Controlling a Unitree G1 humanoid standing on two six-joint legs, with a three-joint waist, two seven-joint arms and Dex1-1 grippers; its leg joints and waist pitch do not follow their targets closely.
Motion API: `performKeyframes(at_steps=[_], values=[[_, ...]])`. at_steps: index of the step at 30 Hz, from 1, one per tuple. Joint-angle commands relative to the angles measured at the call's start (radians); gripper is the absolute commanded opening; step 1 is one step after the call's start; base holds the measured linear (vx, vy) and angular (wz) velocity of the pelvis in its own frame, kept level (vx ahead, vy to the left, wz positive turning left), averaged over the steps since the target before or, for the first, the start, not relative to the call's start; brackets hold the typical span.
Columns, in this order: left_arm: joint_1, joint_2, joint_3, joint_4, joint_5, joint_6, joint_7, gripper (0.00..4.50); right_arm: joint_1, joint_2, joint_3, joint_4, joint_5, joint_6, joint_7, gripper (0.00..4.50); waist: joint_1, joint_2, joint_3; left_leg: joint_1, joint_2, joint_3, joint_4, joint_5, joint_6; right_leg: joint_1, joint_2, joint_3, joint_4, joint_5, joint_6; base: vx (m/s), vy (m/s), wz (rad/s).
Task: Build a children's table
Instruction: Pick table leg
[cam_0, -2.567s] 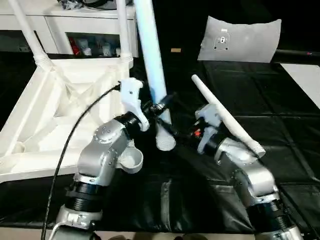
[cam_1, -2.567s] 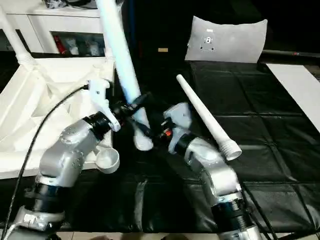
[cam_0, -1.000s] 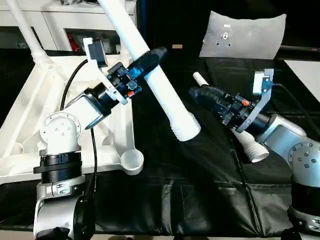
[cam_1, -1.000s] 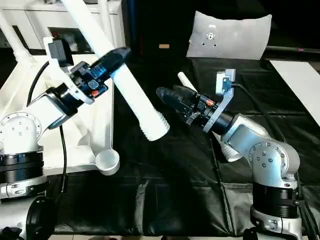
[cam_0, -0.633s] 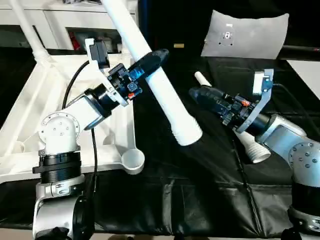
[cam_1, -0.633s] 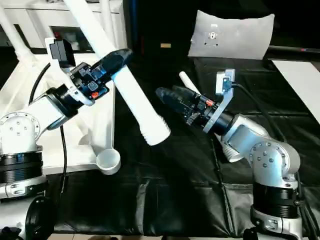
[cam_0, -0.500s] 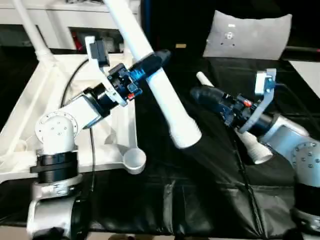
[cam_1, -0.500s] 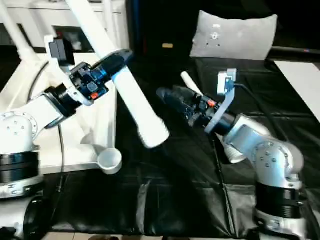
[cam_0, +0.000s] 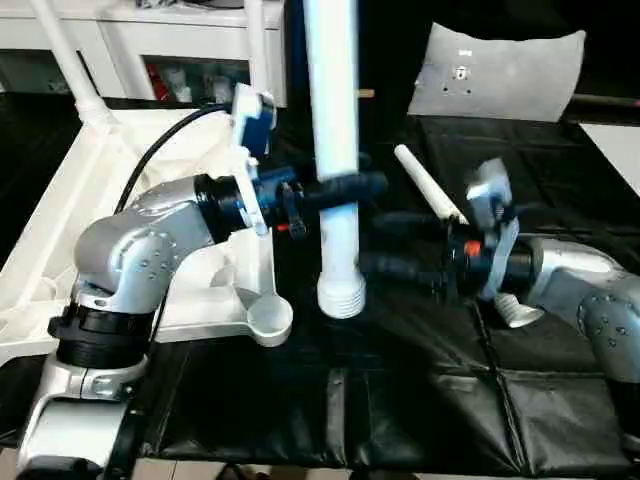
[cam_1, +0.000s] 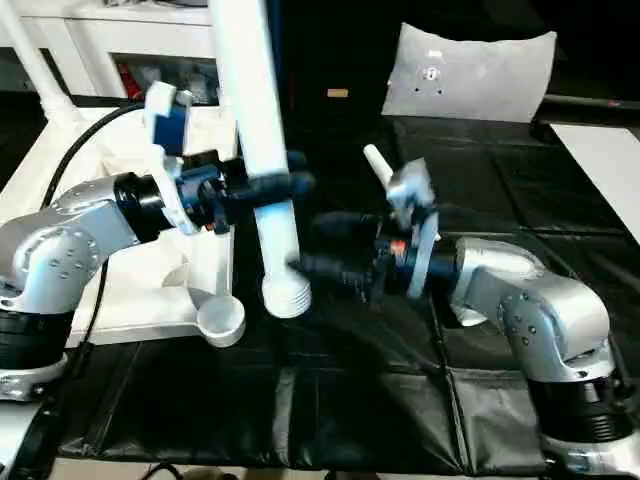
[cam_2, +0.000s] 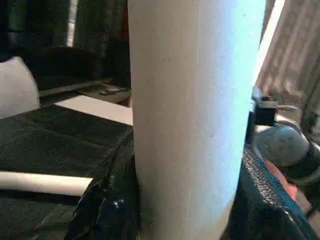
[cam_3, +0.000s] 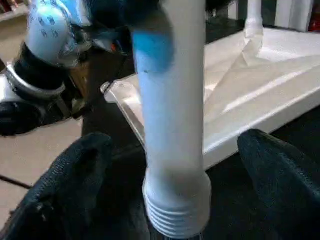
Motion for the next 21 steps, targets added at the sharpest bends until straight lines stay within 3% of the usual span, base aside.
performKeyframes(at_steps=[1, 5, 6, 11, 12, 21], values=[[-0.011, 0.020, -0.031, -0.035, 0.020, -0.031, -0.062, 1.84, -0.016, 0.005, 0.017, 0.023, -0.031, -0.034, 0.012, 4.50, 0.001, -0.006, -0.070, 0.002, 0.058, -0.012, -0.059, 0.062, 0.058, 0.073, -0.100, 0.052, -0.060, -0.001, -0.236, 0.000, 0.000, 0.00], [-0.010, 0.031, -0.061, -0.059, 0.024, -0.043, -0.111, 1.84, -0.025, 0.007, 0.042, 0.026, -0.033, -0.059, 0.070, 4.50, 0.001, -0.006, -0.070, 0.002, 0.059, -0.012, -0.059, 0.043, 0.051, 0.072, -0.098, 0.051, -0.060, -0.025, -0.232, 0.000, 0.000, 0.00], [-0.032, 0.013, -0.061, -0.034, 0.028, -0.051, -0.104, 1.84, -0.017, -0.011, 0.091, 0.012, -0.062, -0.092, 0.122, 4.50, 0.002, -0.005, -0.070, 0.003, 0.060, -0.012, -0.059, 0.034, 0.051, 0.072, -0.098, 0.051, -0.060, -0.031, -0.234, 0.000, 0.000, 0.00], [-0.042, 0.007, -0.064, -0.010, 0.039, -0.066, -0.125, 1.84, -0.023, 0.004, 0.120, 0.031, -0.097, -0.123, 0.129, 4.50, 0.002, -0.004, -0.070, 0.001, 0.059, -0.014, -0.058, 0.030, 0.050, 0.072, -0.097, 0.050, -0.061, -0.033, -0.233, 0.000, 0.000, 0.00], [-0.044, 0.006, -0.066, -0.005, 0.043, -0.072, -0.130, 1.84, -0.027, 0.010, 0.123, 0.037, -0.102, -0.129, 0.131, 4.19, 0.001, -0.003, -0.070, 0.001, 0.059, -0.014, -0.058, 0.028, 0.047, 0.071, -0.097, 0.050, -0.061, -0.038, -0.233, 0.000, 0.000, 0.00], [-0.046, 0.005, -0.075, -0.008, 0.051, -0.075, -0.158, 1.84, -0.046, 0.048, 0.130, 0.084, -0.119, -0.158, 0.134, 3.43, 0.000, -0.002, -0.070, 0.002, 0.060, -0.014, -0.058, 0.025, 0.047, 0.070, -0.096, 0.049, -0.059, -0.021, -0.247, 0.000, 0.000, 0.00]])
